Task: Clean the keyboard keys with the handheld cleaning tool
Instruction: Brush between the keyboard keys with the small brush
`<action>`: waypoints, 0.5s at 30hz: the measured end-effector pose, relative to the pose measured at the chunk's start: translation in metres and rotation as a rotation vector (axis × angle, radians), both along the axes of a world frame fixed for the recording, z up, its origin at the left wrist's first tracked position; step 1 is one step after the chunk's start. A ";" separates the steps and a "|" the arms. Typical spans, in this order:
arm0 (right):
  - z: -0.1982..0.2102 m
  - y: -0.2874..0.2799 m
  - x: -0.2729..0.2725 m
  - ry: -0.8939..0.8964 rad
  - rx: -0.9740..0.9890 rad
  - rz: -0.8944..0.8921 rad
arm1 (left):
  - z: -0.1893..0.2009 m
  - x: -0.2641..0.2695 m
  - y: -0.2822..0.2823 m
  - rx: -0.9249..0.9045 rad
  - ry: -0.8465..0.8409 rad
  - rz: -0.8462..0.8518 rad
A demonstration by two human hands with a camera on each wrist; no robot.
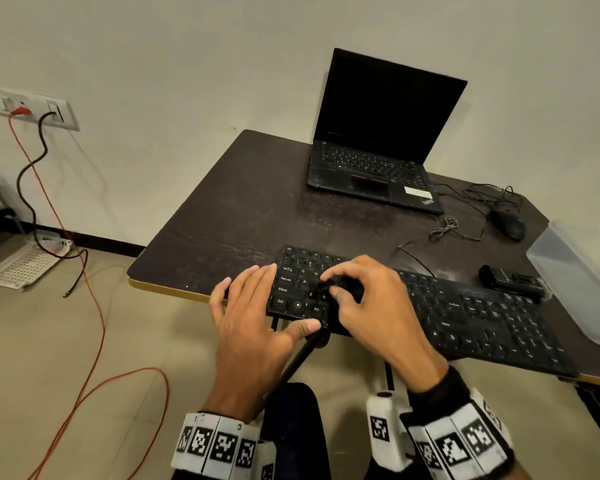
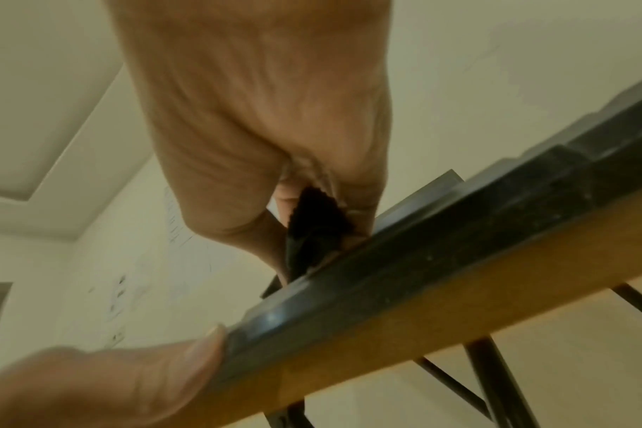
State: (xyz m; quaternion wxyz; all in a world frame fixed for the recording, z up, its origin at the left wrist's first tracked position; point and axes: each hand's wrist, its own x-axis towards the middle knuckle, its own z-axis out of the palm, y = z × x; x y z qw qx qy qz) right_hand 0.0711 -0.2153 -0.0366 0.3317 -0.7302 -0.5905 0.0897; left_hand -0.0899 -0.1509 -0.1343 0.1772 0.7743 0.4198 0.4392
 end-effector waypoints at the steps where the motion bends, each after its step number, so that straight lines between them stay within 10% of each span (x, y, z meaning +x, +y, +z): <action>1: -0.003 -0.004 -0.004 -0.024 0.019 0.025 | -0.001 -0.001 0.000 0.002 0.003 -0.002; 15: -0.019 -0.032 0.006 0.013 0.095 -0.030 | 0.001 -0.002 0.002 0.005 0.010 -0.003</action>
